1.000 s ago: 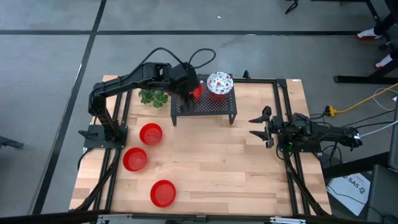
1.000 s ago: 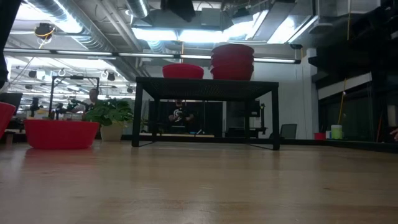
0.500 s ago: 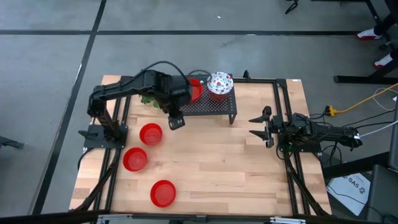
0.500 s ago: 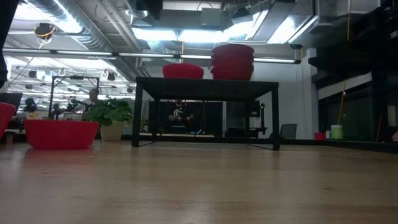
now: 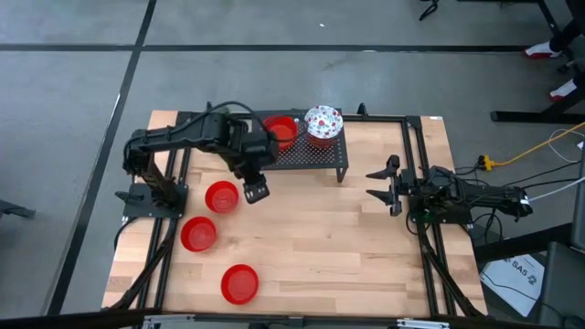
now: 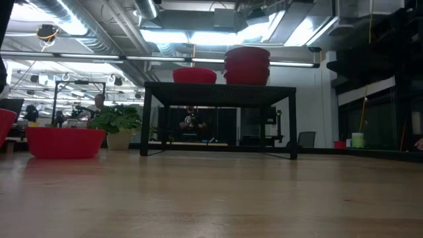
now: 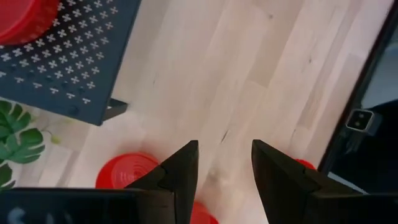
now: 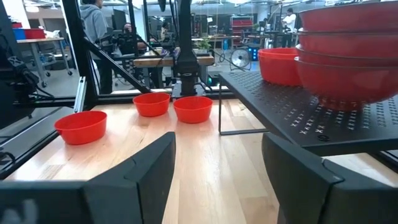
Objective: Pick & Place Mini bowls
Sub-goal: Stack the top red bowl on the top of the red bowl on the shelf
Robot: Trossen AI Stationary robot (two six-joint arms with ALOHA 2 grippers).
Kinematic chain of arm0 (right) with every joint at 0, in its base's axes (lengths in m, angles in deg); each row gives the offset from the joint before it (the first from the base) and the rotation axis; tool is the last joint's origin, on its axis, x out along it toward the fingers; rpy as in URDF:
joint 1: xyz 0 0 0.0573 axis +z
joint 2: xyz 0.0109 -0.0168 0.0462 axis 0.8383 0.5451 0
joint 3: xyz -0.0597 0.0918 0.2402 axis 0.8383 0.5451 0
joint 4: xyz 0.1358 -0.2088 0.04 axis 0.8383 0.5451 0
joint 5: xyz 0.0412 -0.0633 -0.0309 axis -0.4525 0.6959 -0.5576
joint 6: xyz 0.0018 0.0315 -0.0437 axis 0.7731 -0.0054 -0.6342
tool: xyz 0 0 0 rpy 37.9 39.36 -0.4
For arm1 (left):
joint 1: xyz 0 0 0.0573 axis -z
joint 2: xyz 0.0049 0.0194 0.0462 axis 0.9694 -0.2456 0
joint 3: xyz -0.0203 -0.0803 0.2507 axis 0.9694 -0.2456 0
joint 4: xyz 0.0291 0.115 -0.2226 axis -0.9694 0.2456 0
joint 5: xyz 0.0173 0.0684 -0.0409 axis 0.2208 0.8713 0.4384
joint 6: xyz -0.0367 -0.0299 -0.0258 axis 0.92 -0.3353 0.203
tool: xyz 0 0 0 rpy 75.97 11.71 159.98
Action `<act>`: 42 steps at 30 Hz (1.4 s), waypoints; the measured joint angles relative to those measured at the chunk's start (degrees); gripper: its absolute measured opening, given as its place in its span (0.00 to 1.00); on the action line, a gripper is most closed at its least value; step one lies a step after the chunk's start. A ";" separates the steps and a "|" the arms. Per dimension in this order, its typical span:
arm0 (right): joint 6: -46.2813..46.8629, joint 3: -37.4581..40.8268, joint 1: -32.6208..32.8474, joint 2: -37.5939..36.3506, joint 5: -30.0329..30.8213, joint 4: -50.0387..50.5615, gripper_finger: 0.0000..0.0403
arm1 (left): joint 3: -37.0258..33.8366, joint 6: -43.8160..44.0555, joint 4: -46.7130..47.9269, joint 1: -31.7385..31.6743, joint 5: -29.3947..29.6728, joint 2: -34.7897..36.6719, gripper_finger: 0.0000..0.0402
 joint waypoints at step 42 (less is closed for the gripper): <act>2.71 0.00 0.02 6.16 0.00 0.00 0.59 | -48.73 22.22 -18.10 19.84 22.90 5.31 0.36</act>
